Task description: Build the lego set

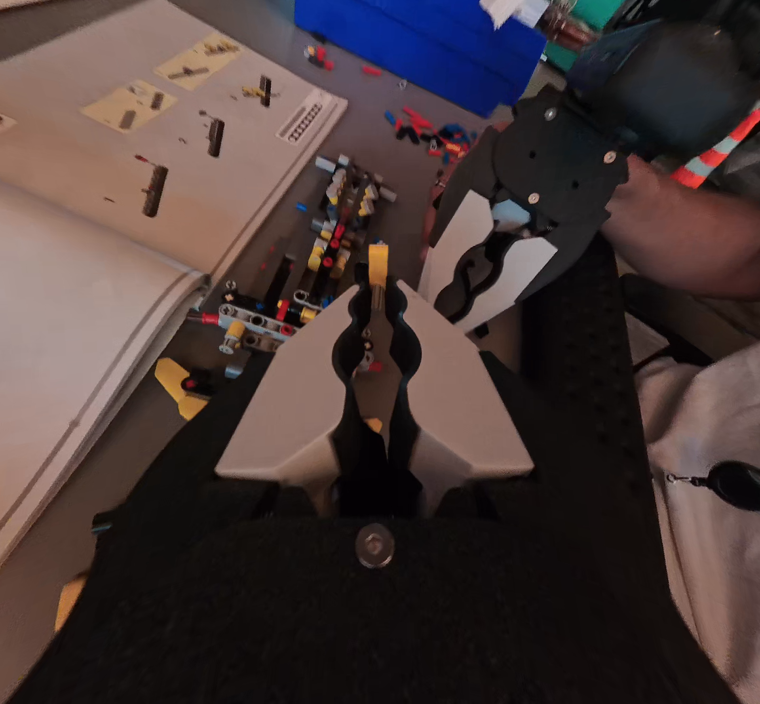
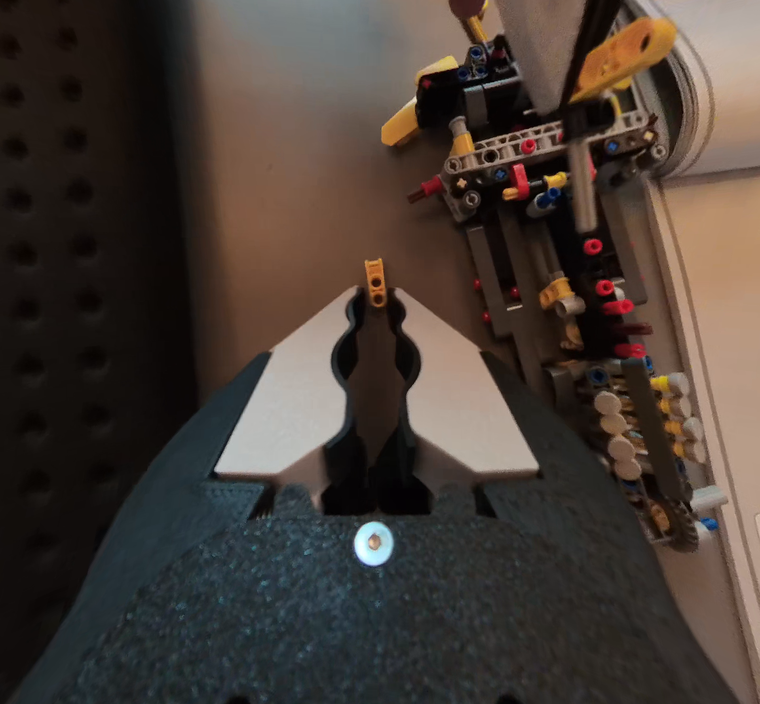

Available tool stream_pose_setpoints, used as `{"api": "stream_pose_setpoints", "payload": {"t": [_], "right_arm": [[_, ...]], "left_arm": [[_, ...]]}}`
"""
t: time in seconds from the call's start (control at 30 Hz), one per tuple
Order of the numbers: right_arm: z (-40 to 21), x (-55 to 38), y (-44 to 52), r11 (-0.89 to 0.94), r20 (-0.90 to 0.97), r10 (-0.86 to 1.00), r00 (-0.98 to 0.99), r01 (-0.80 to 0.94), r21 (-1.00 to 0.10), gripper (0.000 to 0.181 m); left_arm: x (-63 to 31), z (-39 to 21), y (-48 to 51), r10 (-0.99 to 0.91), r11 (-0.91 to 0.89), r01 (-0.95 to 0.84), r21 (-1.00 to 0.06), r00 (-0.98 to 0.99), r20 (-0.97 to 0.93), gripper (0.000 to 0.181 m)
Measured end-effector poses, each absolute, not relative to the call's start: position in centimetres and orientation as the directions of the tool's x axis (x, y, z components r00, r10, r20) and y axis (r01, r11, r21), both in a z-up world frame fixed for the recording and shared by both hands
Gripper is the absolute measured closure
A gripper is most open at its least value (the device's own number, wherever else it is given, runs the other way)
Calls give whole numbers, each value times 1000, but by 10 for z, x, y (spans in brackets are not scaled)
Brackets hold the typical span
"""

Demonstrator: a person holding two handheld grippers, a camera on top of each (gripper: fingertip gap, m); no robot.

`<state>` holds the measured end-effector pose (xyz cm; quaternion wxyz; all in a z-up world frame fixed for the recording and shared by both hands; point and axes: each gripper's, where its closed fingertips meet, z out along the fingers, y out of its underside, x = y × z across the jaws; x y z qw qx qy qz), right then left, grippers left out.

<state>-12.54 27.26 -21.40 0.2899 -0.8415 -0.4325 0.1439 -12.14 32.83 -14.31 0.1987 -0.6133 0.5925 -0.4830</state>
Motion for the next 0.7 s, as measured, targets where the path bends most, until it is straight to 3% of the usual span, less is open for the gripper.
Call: {"api": "stream_pose_setpoints", "payload": {"t": [0.23,0.33,0.47,0.57,0.63,0.7], "right_arm": [[-174,-108,281,-280,309,770,558,731,-623,174],[-171,-85,276,-234,457,766,451,859,-455,174],[-160,-83,279,52,690,716,107,977,-206,174],[-159,-85,280,175,746,657,-111,984,-8,174],[-161,-85,280,231,749,634,-194,971,56,175],[-171,-76,278,187,705,690,-165,981,47,174]], "left_arm": [[-126,-162,312,-918,-147,-627,-765,-203,342,176],[-126,-157,307,-912,-138,-617,-775,-226,342,176],[-127,-154,299,-889,-142,-614,-776,-265,373,176],[-128,-153,294,-880,-131,-614,-779,-290,377,176],[-129,-152,291,-874,-127,-613,-780,-302,380,176],[-129,-154,291,-880,-112,-618,-778,-301,366,176]]}}
